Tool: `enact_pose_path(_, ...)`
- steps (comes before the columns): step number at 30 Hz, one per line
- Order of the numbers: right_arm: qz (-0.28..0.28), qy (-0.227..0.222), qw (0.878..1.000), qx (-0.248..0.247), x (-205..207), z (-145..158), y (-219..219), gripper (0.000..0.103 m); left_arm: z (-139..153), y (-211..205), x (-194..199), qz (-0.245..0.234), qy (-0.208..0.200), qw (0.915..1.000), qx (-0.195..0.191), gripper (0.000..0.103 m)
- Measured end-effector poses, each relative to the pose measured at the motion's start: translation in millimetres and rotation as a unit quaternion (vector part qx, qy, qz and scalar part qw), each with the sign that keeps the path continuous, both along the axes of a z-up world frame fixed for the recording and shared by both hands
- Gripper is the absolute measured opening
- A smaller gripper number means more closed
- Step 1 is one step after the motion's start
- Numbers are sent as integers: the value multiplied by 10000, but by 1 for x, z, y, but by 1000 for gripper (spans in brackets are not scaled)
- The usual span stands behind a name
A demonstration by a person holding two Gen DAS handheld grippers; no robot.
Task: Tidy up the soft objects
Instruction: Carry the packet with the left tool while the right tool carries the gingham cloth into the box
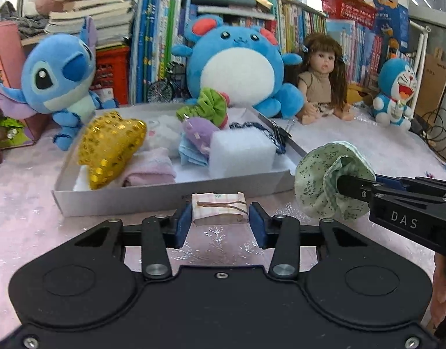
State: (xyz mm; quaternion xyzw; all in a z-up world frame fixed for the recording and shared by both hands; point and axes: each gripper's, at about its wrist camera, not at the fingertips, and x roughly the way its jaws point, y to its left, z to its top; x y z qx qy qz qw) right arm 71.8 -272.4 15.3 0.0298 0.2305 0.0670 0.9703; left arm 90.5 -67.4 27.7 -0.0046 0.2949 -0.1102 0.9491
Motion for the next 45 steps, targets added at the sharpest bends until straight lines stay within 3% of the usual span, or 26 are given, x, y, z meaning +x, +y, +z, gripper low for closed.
enact_pose_path(12, 50, -255, 9996, 73, 0, 20, 4, 36, 33, 27, -6, 384, -324, 9987, 53, 42)
enact_pose_path(25, 214, -396, 9987, 238, 23, 41, 18, 36, 58, 58, 23, 788, -592, 9951, 85, 42)
enact_pose_path(36, 375, -419, 9981, 259, 58, 56, 38, 36, 60, 70, 66, 1031, -694, 9923, -22, 42)
enact_pose_path(45, 377, -124, 9978, 540, 102, 50, 49, 36, 43, 64, 117, 1182, -567, 9914, -34, 42)
